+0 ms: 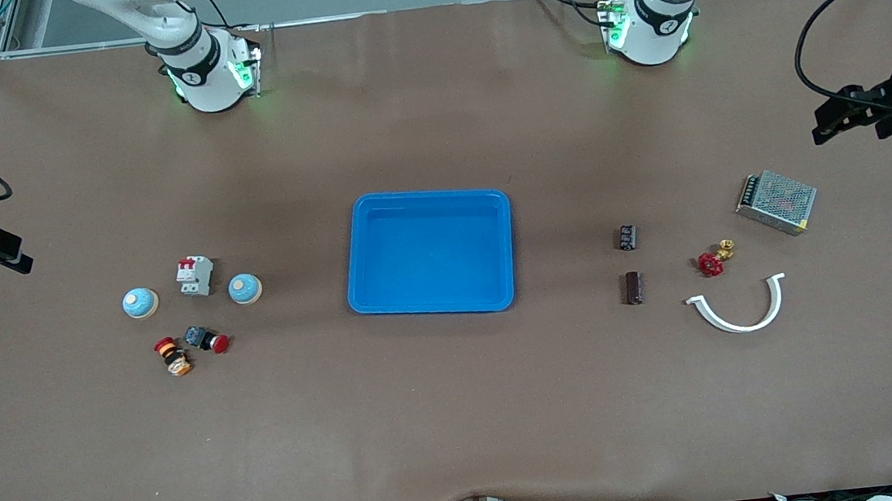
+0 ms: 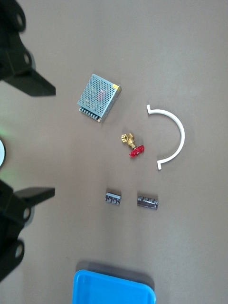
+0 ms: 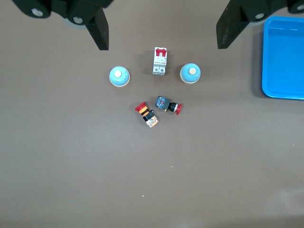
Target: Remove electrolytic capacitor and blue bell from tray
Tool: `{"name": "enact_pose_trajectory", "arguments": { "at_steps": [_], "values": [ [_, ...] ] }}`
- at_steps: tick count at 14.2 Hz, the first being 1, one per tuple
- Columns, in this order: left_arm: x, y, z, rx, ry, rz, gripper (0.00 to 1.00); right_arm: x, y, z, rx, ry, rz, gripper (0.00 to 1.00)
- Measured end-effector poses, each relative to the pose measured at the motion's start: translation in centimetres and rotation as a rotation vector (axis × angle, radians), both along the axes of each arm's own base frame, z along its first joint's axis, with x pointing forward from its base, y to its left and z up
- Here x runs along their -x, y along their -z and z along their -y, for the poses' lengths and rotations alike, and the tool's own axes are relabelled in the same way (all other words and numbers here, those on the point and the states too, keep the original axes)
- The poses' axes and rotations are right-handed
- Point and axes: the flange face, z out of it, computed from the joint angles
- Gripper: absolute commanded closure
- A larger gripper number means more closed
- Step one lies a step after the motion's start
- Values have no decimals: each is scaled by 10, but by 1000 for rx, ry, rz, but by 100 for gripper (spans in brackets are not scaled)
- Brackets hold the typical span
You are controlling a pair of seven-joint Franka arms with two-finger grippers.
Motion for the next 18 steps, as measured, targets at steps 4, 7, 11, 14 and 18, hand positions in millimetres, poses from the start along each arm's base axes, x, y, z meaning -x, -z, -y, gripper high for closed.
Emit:
{"name": "enact_pose_trajectory", "arguments": {
  "at_steps": [4, 7, 11, 14, 18],
  "values": [
    [17, -29, 6, 6, 42, 44, 0, 0, -1, 1, 0, 1, 1, 0],
    [25, -40, 5, 8, 45, 62, 0, 0, -1, 1, 0, 1, 1, 0],
    [18, -32, 5, 7, 48, 49, 0, 0, -3, 1, 1, 2, 5, 0],
    [13, -31, 6, 8, 81, 49, 0, 0, -3, 1, 1, 2, 6, 0],
    [13, -32, 6, 8, 87, 52, 0, 0, -3, 1, 1, 2, 6, 0]
  ]
}}
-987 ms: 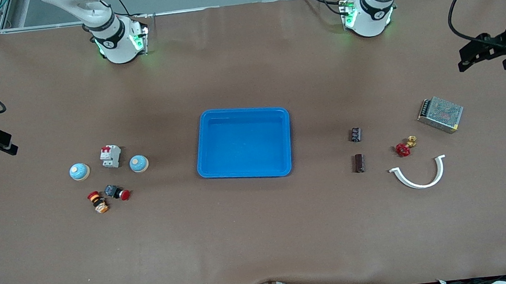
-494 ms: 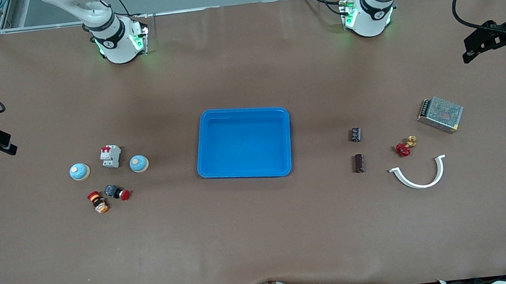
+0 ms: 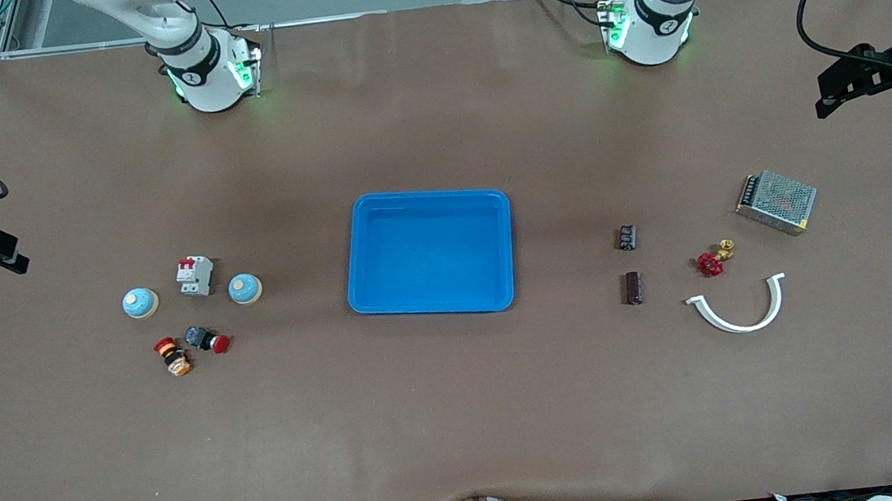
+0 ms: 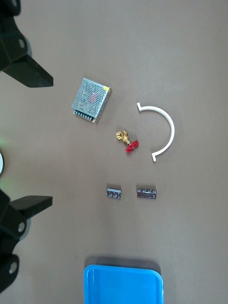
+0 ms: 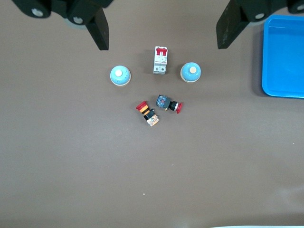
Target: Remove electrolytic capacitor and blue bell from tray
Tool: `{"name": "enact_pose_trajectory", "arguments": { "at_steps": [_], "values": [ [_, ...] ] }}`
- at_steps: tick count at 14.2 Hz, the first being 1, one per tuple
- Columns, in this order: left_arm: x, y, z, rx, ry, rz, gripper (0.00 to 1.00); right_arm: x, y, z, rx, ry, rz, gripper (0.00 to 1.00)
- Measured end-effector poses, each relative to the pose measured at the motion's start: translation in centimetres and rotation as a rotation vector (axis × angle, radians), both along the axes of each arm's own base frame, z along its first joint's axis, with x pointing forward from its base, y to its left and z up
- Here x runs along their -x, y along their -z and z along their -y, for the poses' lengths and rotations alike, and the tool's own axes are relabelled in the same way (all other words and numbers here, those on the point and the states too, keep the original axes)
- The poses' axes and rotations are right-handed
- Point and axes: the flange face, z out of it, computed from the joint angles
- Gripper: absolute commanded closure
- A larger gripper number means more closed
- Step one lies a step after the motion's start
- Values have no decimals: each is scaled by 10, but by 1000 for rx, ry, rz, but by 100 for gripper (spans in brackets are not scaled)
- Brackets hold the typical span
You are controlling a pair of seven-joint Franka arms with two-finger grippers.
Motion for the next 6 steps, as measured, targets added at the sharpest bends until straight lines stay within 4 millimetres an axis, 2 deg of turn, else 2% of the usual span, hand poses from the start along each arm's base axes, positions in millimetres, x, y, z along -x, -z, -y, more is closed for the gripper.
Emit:
{"name": "enact_pose_trajectory", "arguments": {
  "at_steps": [6],
  "values": [
    [0, 0, 0, 0, 0, 1, 0, 0, -4, 0, 1, 1, 8, 0]
  ]
}}
